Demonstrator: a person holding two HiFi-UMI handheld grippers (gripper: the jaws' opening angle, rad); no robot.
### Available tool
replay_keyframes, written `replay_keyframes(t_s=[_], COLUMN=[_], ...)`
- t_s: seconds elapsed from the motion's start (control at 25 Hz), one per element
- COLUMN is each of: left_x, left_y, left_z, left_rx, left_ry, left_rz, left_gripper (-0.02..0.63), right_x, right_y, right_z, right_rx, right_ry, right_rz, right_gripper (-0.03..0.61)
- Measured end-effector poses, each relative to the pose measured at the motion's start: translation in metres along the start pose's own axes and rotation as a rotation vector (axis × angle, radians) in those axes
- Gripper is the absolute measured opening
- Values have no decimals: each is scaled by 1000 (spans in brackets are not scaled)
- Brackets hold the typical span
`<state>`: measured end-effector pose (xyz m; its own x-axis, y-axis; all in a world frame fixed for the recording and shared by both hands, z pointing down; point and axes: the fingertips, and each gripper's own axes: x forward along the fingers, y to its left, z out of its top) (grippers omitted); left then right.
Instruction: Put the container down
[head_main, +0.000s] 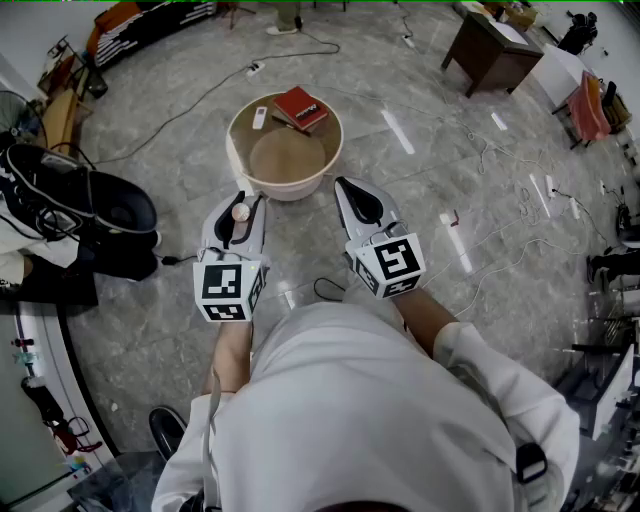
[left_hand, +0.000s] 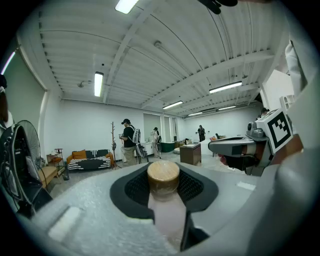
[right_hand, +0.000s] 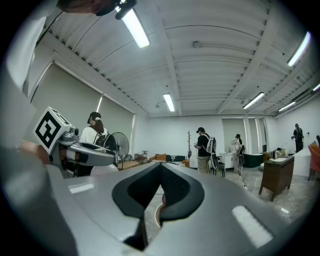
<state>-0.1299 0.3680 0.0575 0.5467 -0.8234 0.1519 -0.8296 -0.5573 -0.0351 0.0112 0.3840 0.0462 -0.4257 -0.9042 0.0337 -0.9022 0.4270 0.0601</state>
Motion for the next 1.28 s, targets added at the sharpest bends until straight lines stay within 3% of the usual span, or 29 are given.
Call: replay_keyframes(t_s=[0.84,1.28], left_x=[19,96], left_y=[24,44], left_z=[-22,-38], left_rx=[-23,-42], left_ry=[35,80], left_rz=[-27,-17], left_gripper=[117,117], right_x=[18,80], right_y=[-3,-54], right_z=[-21,-49], right_rx=[27,49], right_ry=[21,61], right_rz=[-17,15], right_gripper=[3,3])
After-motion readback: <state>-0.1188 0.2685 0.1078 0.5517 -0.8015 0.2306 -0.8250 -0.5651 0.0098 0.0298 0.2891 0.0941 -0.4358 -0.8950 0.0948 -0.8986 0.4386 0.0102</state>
